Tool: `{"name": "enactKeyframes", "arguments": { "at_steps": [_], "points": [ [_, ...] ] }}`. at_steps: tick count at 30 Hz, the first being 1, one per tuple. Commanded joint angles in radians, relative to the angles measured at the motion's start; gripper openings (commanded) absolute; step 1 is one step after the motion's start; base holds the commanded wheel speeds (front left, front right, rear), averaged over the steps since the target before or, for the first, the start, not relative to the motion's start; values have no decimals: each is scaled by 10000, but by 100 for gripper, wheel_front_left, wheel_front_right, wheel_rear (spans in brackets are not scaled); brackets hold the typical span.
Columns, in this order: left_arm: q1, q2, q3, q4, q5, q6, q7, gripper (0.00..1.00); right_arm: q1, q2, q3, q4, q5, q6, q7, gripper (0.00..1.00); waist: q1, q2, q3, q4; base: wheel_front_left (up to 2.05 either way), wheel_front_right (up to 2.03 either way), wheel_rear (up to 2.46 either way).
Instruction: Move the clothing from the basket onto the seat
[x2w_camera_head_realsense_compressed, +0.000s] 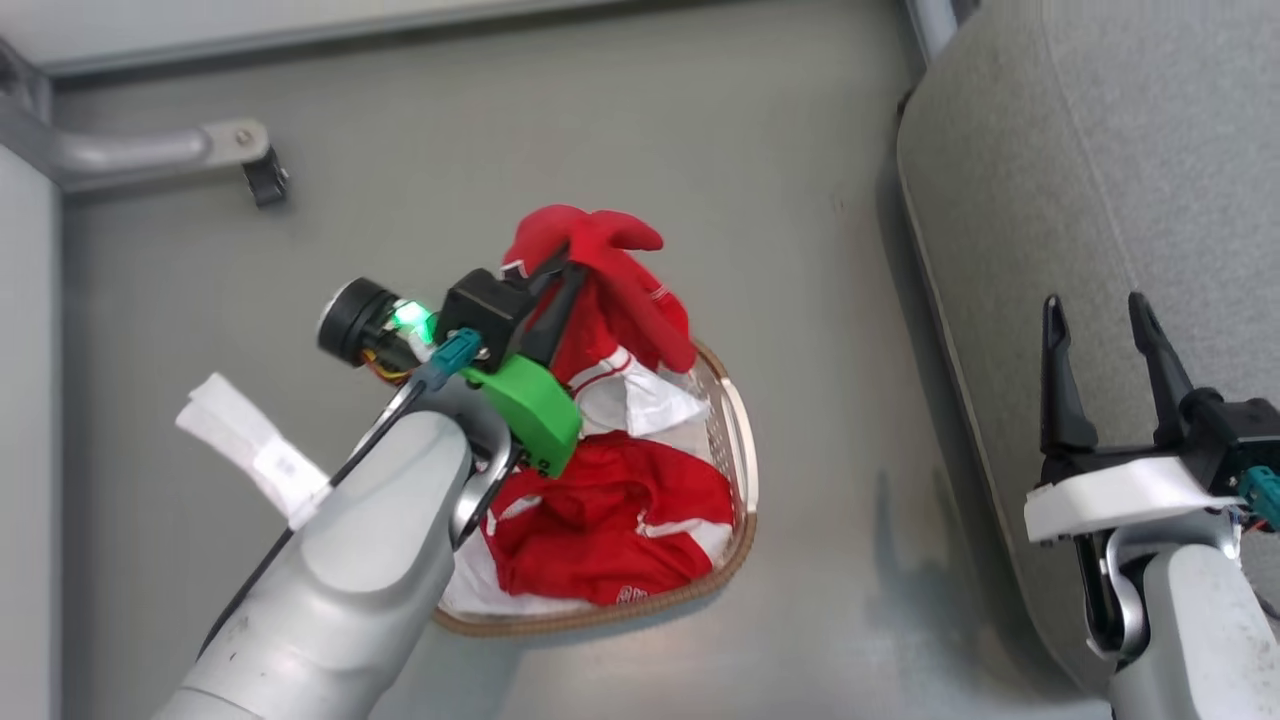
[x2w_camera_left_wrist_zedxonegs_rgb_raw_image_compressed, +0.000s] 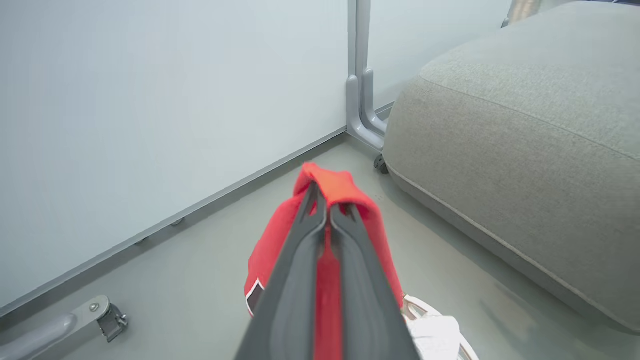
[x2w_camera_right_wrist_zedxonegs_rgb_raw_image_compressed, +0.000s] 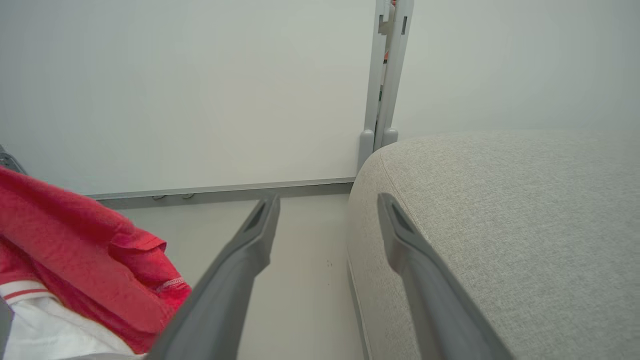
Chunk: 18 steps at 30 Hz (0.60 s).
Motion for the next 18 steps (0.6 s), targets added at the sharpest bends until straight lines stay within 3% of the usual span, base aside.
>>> {"name": "enactKeyframes", "arguments": {
  "at_steps": [1, 11, 18],
  "points": [
    [-241, 184, -331, -247, -228, -41, 145, 0, 303, -48, -15, 75, -62, -6, -46, 100, 1, 0, -1735, 587, 0, 0, 0],
    [-2298, 1330, -2049, -1776, -1928, -36, 1324, 0, 952, -45, 188, 285, -168, -8, -46, 100, 1, 0, -2911, 483, 0, 0, 0],
    [-3565, 1614, -2478, -1796, -2713, -37, 1796, 0, 910, -44, 605, 234, -221, -7, -46, 100, 1, 0, -3171, 299, 0, 0, 0]
  ]
}}
